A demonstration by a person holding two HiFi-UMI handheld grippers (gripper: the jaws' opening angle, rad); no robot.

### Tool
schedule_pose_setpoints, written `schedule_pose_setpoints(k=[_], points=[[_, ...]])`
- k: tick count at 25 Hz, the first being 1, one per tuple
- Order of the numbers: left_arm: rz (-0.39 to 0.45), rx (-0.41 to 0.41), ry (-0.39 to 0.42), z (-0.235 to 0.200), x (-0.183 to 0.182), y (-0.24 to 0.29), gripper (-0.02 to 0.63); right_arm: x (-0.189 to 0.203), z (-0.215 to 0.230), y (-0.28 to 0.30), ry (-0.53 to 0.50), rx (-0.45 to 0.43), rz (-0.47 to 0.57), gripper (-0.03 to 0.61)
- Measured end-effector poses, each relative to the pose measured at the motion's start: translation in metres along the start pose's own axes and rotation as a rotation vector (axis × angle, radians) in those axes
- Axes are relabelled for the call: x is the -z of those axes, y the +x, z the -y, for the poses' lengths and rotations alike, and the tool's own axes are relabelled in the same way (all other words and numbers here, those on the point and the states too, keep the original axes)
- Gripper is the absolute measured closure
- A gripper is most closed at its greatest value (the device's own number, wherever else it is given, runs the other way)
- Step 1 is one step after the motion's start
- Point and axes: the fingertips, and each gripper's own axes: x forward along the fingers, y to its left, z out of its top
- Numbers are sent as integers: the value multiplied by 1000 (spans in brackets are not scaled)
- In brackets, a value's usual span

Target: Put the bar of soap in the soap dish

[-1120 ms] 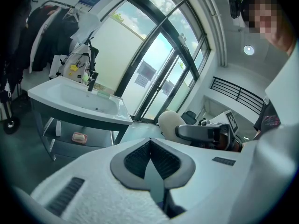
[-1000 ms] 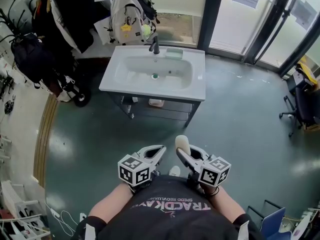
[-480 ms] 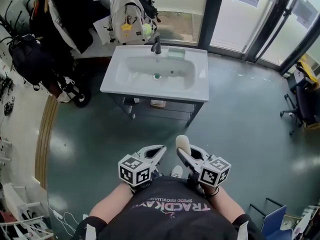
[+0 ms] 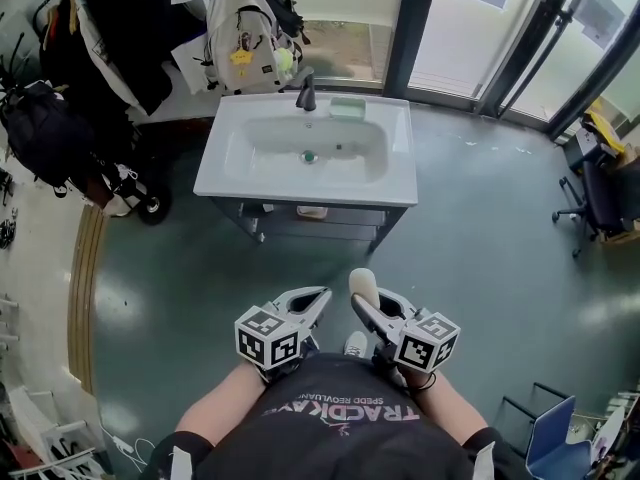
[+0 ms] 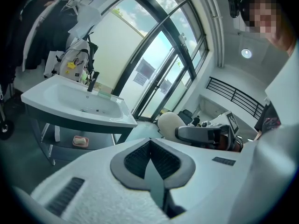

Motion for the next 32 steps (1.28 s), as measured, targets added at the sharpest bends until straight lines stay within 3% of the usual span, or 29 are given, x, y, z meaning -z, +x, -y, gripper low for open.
schedule_pose_setpoints(k=[32], points=[[-24, 105, 46, -119, -64, -43, 604, -21, -31, 142, 0, 75, 68, 463]])
